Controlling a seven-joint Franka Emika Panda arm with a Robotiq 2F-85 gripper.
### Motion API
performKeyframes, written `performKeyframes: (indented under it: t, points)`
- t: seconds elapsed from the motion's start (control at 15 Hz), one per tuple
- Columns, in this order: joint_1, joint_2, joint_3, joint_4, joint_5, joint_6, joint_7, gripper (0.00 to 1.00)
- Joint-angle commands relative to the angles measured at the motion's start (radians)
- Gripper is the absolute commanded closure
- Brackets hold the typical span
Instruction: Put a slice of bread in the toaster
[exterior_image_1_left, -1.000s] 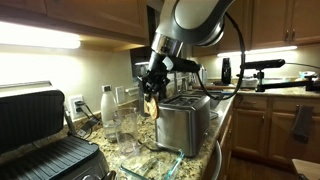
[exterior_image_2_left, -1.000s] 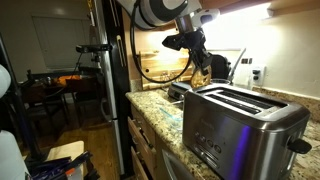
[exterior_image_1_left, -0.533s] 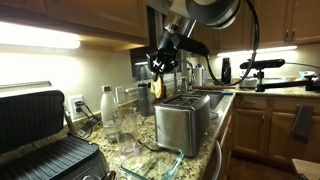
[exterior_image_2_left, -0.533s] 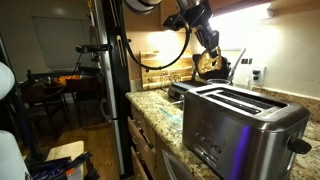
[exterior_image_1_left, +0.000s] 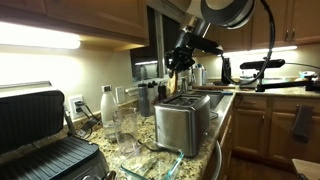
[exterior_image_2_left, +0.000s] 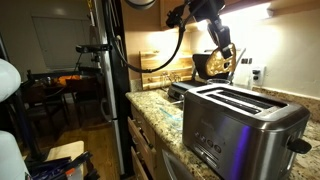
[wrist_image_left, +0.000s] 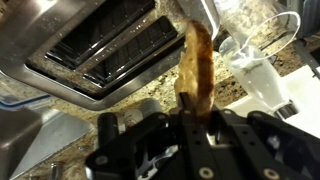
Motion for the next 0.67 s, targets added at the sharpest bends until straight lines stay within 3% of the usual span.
performKeyframes:
  t: [0.0,0.6]
  points:
    - [-0.065,-0.061,0.018,-0.087,-0.019,0.046,0.103,0.91]
    - [-0.131,-0.059,0.017,-0.137,-0.023,0.079,0.226,0.91]
